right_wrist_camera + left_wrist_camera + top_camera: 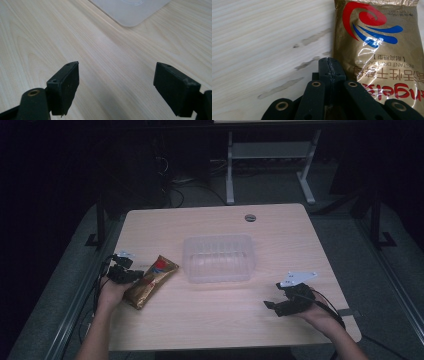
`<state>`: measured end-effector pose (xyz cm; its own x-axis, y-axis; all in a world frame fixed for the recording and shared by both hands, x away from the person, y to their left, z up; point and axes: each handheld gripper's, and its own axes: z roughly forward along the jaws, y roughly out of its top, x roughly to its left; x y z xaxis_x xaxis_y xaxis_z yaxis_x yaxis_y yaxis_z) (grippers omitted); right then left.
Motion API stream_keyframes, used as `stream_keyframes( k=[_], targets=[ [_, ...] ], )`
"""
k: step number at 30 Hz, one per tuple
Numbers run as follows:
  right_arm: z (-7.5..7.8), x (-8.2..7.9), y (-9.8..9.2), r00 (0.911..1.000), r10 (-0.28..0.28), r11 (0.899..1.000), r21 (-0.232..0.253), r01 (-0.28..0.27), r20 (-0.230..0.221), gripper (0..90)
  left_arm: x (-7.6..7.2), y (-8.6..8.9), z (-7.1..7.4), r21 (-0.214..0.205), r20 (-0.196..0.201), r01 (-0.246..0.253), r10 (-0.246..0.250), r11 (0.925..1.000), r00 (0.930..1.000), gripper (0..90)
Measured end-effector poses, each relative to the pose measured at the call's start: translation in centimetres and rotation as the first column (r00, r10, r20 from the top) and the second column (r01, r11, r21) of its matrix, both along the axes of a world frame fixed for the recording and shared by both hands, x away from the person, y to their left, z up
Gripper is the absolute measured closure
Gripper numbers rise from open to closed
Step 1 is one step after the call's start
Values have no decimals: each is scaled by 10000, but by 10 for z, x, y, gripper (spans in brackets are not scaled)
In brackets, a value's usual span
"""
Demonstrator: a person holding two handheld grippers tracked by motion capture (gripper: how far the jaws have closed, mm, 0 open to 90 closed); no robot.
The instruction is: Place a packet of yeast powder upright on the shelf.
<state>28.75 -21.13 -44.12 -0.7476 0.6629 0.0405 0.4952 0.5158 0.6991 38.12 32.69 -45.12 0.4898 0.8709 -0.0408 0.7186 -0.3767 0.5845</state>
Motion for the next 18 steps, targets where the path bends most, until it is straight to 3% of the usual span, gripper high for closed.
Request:
stream_keyframes(
  k=[11, 18],
  targets=[
    [1, 0, -1, 10000, 10, 10000, 3, -10, 58, 201, -5, -11, 2, -278, -139, 906, -910, 9955, 9958, 895],
    [1, 0, -1, 10000, -7, 10000, 29, 7, 70, 201, -8, -17, 4, -516, -149, 1555, -1564, 9865, 9876, 895]
  ],
)
